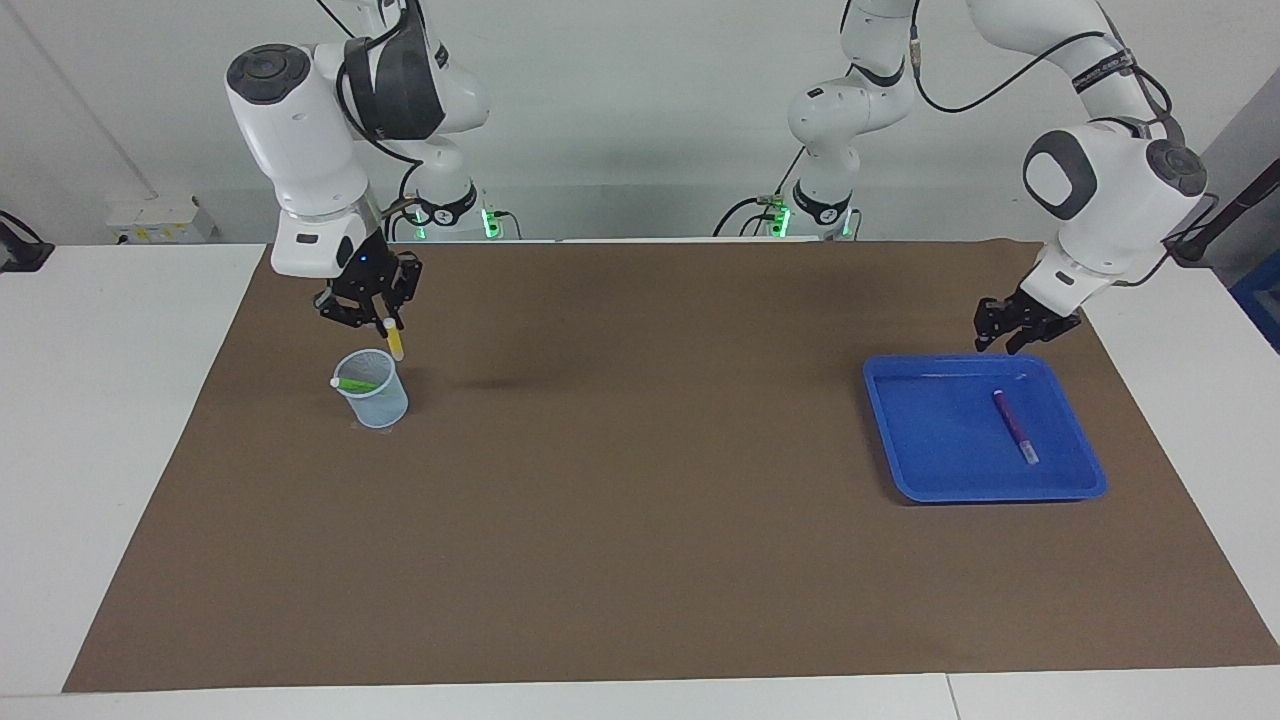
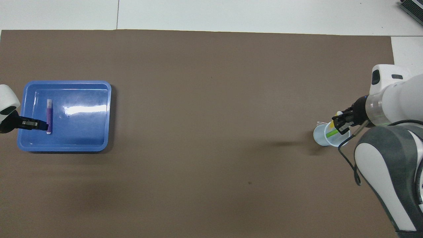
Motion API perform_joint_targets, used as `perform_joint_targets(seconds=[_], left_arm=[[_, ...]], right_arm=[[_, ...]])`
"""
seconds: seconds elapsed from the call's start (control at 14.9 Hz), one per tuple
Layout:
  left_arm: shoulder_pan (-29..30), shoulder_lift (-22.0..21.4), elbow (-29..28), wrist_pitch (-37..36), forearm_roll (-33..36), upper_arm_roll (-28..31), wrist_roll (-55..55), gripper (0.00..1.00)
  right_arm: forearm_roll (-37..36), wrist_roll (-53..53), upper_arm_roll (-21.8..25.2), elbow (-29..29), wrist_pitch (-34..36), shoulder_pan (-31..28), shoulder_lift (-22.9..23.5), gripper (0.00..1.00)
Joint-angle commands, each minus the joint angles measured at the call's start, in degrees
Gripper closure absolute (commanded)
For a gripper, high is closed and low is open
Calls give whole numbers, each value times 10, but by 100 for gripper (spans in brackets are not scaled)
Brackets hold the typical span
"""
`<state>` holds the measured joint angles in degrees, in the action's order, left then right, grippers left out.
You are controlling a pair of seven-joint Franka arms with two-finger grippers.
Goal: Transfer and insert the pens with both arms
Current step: 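Insert the yellow pen into the cup while the left gripper reaches purple, then lift the purple pen with the left gripper while the right gripper approaches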
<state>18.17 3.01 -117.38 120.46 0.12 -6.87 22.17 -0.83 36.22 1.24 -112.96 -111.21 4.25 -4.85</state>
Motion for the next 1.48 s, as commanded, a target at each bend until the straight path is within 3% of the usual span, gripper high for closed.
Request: perform_joint_targets(seconds=[0.0, 0.27, 0.54, 0.6, 0.67, 0.87, 0.94, 1.14, 1.21, 1.28, 1.41], left_arm=[[16, 39, 6, 56, 22, -5, 24, 50], [27, 94, 21, 100, 23, -3, 39, 47], [34, 129, 21, 146, 23, -3, 39, 50], [34, 132, 20, 152, 23, -3, 40, 50], [34, 133, 20, 153, 23, -3, 40, 50], [36, 149, 19, 179, 23, -3, 42, 50], [39, 160, 18, 191, 23, -3, 45, 50], [41, 167, 17, 203, 23, -3, 45, 51], [41, 168, 17, 204, 23, -3, 45, 54], [41, 169, 19, 205, 22, -3, 45, 65], [40, 172, 20, 201, 23, -3, 45, 100]], right_arm=[[-11, 26, -6, -45, -23, -14, -25, 100], [-11, 81, -7, -82, -58, -52, -27, 100], [-10, 94, -7, -93, -63, -57, -30, 100], [-9, 93, -7, -94, -63, -56, -30, 82], [-9, 90, -7, -94, -63, -56, -30, 58], [-9, 90, -8, -94, -64, -55, -30, 11], [-9, 90, -8, -94, -63, -56, -30, 0], [-9, 90, -8, -91, -60, -56, -30, 0], [-9, 90, -8, -88, -60, -56, -28, 0], [-9, 90, -8, -82, -60, -56, -26, 0], [-2, 90, -10, -68, -60, -55, -21, 0]])
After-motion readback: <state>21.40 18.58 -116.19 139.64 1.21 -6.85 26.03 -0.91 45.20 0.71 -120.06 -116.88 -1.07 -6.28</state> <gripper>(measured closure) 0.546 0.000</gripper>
